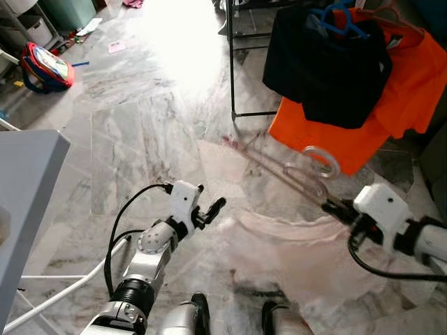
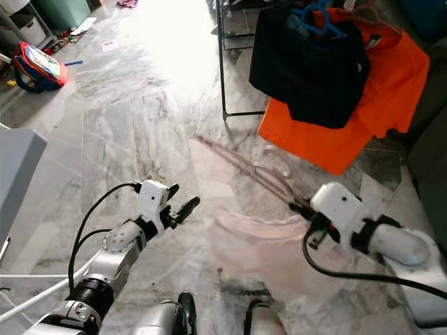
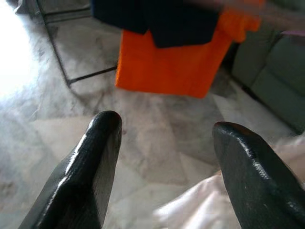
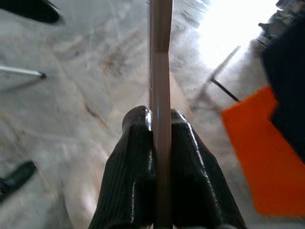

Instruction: Hang hanger

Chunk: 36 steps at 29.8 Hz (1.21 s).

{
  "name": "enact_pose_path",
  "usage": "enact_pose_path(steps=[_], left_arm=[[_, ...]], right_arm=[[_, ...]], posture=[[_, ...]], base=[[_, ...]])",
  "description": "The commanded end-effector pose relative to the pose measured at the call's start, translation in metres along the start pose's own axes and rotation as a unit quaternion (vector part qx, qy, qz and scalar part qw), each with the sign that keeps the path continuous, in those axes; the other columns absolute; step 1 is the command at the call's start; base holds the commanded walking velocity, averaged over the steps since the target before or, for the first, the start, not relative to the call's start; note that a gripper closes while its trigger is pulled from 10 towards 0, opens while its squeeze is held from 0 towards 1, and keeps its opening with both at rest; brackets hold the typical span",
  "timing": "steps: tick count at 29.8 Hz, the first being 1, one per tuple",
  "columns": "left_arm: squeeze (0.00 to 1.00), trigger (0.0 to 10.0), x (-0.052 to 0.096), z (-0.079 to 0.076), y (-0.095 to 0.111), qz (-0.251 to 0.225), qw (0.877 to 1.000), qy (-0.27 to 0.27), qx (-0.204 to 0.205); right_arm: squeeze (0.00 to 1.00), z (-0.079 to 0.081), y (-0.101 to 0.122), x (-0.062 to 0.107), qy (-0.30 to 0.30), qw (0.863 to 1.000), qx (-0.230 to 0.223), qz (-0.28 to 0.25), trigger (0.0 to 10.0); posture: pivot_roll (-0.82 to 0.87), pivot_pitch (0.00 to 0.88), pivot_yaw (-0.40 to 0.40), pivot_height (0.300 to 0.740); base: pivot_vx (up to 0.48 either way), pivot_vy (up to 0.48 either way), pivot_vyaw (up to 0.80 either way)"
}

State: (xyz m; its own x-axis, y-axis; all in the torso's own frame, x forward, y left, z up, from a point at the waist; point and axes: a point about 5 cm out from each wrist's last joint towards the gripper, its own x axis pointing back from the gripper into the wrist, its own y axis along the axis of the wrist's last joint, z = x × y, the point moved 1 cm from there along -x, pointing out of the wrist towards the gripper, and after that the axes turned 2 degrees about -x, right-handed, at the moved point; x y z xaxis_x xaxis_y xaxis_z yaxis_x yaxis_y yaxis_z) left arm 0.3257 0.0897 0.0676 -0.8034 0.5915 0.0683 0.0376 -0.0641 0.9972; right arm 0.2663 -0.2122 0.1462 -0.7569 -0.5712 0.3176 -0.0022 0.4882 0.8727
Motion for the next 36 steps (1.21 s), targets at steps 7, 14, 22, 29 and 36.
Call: enact_pose_path(steps=[7,14,22,29,36], left_arm=[[1.00,10.0,-0.002,-0.008,0.003,-0.008,1.000,-0.025,0.014],[1.00,10.0,0.002,-0.007,0.004,-0.014,0.999,-0.031,0.006],[1.00,0.7,0.007,-0.007,0.007,-0.024,0.998,-0.044,-0.041],[0.00,0.0,0.006,-0.007,0.009,-0.024,0.998,-0.045,-0.046],[1.00,10.0,0.007,-0.005,0.010,-0.026,0.996,-0.057,-0.060]], right_arm=[[0.00,0.018,-0.002,-0.014,0.029,1.000,0.010,-0.003,10.0],[0.00,0.009,-0.008,-0.002,0.031,0.999,0.024,0.022,10.0],[0.00,0.008,-0.015,0.002,0.049,0.997,0.044,0.046,10.0],[0.00,0.010,-0.014,0.000,0.056,0.996,0.046,0.045,10.0],[0.00,0.007,-0.017,0.004,0.078,0.993,0.067,0.065,10.0]], posture=[[-0.12,0.258,0.098,0.740],[-0.12,0.264,0.102,0.740],[-0.13,0.266,0.105,0.740],[-0.12,0.267,0.106,0.740],[-0.13,0.268,0.107,0.740]], base=[[0.000,0.000,0.00],[0.000,0.000,0.00],[0.000,0.000,0.00],[0.000,0.000,0.00],[0.000,0.000,0.00]])
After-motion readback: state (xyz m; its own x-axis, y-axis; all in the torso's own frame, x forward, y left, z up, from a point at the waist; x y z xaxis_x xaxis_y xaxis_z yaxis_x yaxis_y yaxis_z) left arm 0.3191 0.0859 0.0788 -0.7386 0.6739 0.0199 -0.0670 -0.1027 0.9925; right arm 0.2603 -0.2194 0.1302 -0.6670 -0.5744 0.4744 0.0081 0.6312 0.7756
